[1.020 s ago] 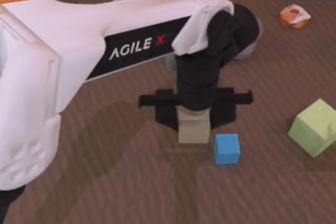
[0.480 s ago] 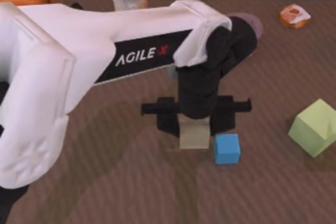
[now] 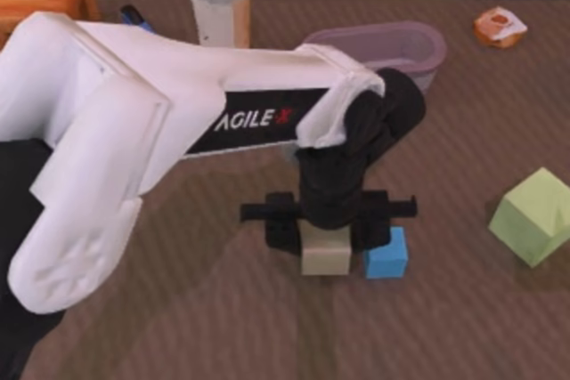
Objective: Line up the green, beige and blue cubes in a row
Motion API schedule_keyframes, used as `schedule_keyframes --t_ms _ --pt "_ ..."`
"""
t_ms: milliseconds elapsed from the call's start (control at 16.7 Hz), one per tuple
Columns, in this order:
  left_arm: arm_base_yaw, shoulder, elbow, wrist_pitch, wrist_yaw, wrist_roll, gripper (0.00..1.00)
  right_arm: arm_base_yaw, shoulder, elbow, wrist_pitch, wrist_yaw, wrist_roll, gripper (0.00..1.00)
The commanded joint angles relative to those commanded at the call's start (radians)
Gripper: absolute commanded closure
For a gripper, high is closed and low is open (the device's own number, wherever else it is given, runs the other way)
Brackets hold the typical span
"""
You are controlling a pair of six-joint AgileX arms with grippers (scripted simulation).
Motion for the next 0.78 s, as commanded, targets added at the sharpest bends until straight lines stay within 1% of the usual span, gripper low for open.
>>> schedule_keyframes --t_ms 60,780 --pt "0.000 0.000 0.000 0.000 0.000 0.000 1.00 0.000 0.000 0.000 0.000 0.000 0.000 0.00" --pt "0.000 0.000 0.000 0.000 0.000 0.000 0.10 0.000 0.000 0.000 0.000 0.000 0.000 0.00"
